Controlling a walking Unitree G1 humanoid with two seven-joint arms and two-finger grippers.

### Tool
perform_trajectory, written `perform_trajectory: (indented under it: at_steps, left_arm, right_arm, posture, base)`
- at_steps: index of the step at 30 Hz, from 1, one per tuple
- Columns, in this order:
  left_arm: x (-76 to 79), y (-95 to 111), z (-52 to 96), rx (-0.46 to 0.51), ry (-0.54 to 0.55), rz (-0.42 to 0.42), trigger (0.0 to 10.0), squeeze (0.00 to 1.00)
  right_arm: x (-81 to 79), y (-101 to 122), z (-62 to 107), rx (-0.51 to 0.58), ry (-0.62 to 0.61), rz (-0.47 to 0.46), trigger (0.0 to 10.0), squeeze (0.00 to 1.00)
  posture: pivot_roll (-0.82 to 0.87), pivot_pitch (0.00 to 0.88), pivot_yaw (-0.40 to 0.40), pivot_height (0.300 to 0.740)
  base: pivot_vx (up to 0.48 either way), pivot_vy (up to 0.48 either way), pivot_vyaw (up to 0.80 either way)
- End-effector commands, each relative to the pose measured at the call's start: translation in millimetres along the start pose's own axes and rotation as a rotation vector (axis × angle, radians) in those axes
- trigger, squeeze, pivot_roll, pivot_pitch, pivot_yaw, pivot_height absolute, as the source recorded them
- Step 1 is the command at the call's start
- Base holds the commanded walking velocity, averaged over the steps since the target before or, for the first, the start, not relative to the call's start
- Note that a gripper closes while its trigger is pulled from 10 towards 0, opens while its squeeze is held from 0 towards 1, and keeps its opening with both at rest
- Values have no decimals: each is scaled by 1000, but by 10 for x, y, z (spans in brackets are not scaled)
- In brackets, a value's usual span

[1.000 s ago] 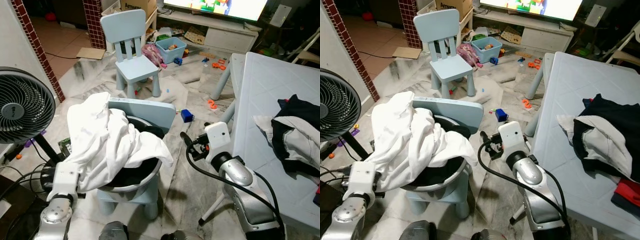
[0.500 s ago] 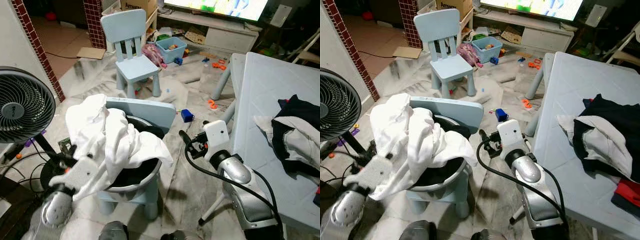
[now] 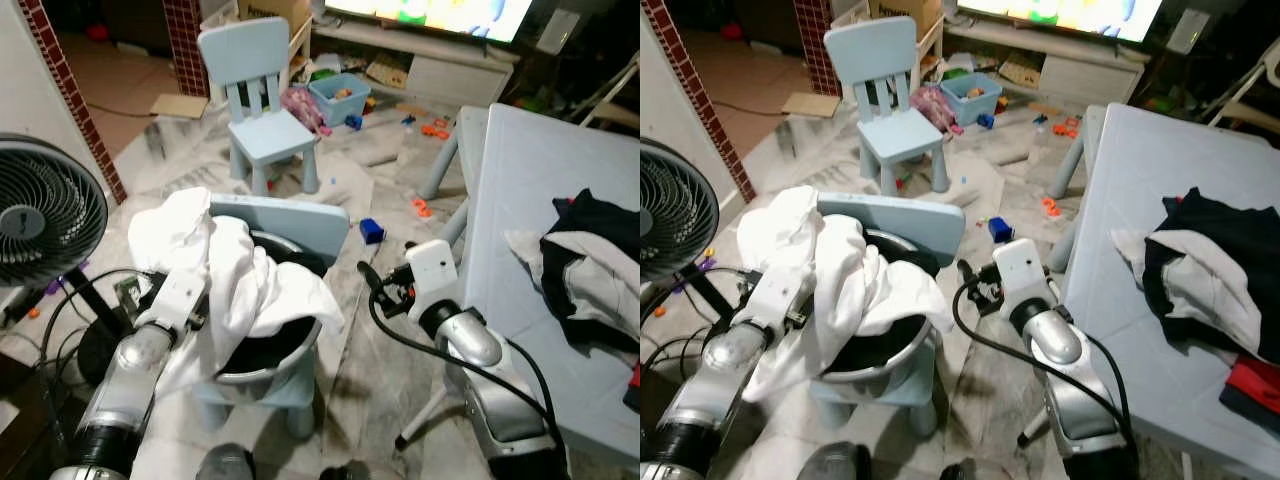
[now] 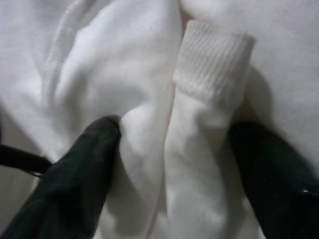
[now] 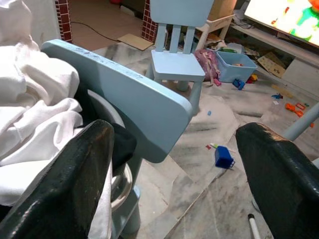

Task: Hang hanger

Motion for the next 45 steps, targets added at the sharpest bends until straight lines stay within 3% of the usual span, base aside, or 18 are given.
perform_trajectory:
  at_steps: [1,2,9,17,30,35,45]
  left_arm:
    - [24,-142,-21,-66,-23,-3,8157,0]
    - [-1,-173,-29,-77,-18,-4,0,0]
    - [-192,-331,14,-84,46,34,0,0]
    - [-331,-92,-11,55,116,70,0,0]
    - [-240,205,-96,178,65,128,0,0]
    - [-227,210,-101,187,55,127,0,0]
    - [-34,371,-107,263,-30,122,0,0]
  right_arm:
    - [55,12,24,0,-11,14,10000,0]
    - [62,12,25,-1,-13,15,10000,0]
    - [34,-9,40,-7,-10,12,10000,0]
    - [22,18,-17,1,-6,9,10000,0]
    - [42,7,-30,0,-31,11,10000,0]
    - [48,15,-43,3,-38,13,10000,0]
    - [52,6,-46,2,-44,13,10000,0]
  posture:
    - [-21,58,-100,740]
    - [-21,58,-100,740]
    - [-23,59,-99,740]
    - [3,50,-101,740]
    - [2,34,-83,740]
    - [3,32,-81,740]
    - [4,33,-79,740]
  base:
    - [0,0,0]
    - [0,0,0]
    - [0,0,0]
    - [0,0,0]
    - [0,0,0]
    - [0,0,0]
    - [0,0,0]
Point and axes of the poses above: a point about 5 cm out from each wrist's last joint towards the gripper, its own z axis pointing back from the gripper into the wrist, its own y axis along the axis of the wrist's last joint, x = y × z, the point moved 4 cm from there along -z, pointing out of the wrist towards the gripper, and after that the axes turned 14 degrees about z, right-handed, at the moved point
